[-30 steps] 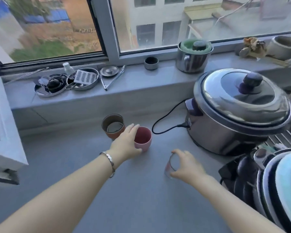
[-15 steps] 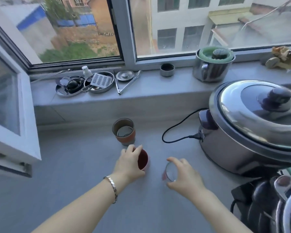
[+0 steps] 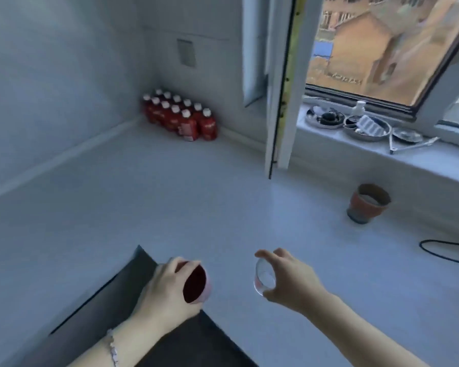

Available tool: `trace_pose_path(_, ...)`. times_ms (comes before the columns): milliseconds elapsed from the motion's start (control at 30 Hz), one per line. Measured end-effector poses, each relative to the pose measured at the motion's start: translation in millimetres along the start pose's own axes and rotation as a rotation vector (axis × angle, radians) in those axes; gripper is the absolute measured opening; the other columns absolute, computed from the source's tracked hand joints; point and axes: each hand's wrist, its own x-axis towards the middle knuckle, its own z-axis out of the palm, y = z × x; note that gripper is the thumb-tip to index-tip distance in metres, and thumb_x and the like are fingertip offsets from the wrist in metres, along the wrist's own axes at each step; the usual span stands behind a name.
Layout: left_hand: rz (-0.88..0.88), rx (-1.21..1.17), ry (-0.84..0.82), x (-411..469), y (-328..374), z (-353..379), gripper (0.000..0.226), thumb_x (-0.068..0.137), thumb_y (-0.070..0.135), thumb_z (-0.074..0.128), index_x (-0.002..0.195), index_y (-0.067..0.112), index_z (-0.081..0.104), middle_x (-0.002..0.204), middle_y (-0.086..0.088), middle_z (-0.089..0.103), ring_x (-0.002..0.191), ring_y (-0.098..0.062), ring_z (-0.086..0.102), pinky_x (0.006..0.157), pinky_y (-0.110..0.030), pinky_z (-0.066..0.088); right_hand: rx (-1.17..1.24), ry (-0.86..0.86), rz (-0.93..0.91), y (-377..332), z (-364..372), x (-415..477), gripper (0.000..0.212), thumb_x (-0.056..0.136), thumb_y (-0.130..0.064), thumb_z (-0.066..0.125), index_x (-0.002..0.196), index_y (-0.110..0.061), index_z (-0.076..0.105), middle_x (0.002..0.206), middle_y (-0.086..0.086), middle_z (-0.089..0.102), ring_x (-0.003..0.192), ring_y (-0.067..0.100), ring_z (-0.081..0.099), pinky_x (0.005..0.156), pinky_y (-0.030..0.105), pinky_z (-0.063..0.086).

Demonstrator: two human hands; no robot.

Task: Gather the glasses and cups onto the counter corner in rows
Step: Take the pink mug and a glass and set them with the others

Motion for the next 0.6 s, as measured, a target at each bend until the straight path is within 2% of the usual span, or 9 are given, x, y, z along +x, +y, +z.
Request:
trace_pose_path(133, -0.203, -0.063, 0.127, -84, -102, -32, 0.079, 0.072, 0.044, 0.07, 0.14, 0.041, 0.03, 0.137, 0.013, 0.036, 0.126, -0.012, 0.036, 0.098, -0.025, 0.04, -0.04, -0.085, -0.202, -126, 36, 3, 0.065, 0.08, -0.039, 0.061, 0.139, -0.039, 0.032, 0.13, -0.004, 0.047, 0.113, 0.022, 0.057, 0.084, 0.028, 0.047)
trace_pose_path(233, -0.351, -0.069, 0.209, -154, -172, -53, 0.079, 0.07, 0.045, 0.07, 0.139, 0.041, 0.033, 0.134, 0.011, 0.04, 0.126, -0.014, 0.038, 0.097, -0.029, 0.043, -0.042, -0.104, -0.318, -218, 71, -5, 0.058, 0.08, -0.042, 0.058, 0.134, -0.039, 0.036, 0.122, -0.006, 0.05, 0.106, 0.02, 0.06, 0.078, 0.027, 0.046)
trace_pose_path(300, -0.443, -0.072, 0.25, -200, -214, -64, 0.077, 0.068, 0.045, 0.07, 0.137, 0.041, 0.035, 0.134, 0.012, 0.041, 0.126, -0.014, 0.039, 0.098, -0.03, 0.044, -0.048, -0.158, -0.404, -276, 94, -13, 0.056, 0.08, -0.042, 0.058, 0.133, -0.038, 0.038, 0.124, -0.006, 0.049, 0.108, 0.019, 0.059, 0.08, 0.028, 0.048)
trace_pose_path(400, -0.573, -0.077, 0.289, -264, -269, -76, 0.076, 0.069, 0.044, 0.07, 0.137, 0.04, 0.036, 0.135, 0.011, 0.041, 0.126, -0.016, 0.039, 0.098, -0.031, 0.044, -0.097, -0.233, -0.54, -357, 125, -23, 0.062, 0.078, -0.043, 0.06, 0.135, -0.038, 0.036, 0.124, -0.005, 0.05, 0.109, 0.019, 0.059, 0.087, 0.029, 0.049)
trace_pose_path(600, -0.871, -0.145, 0.398, -367, -362, -92, 0.074, 0.065, 0.044, 0.071, 0.132, 0.04, 0.04, 0.13, 0.009, 0.045, 0.119, -0.016, 0.045, 0.088, -0.03, 0.047, -0.194, -0.375, -0.752, -495, 182, -40, 0.07, 0.074, -0.044, 0.066, 0.136, -0.038, 0.034, 0.124, -0.003, 0.051, 0.11, 0.019, 0.058, 0.087, 0.027, 0.046)
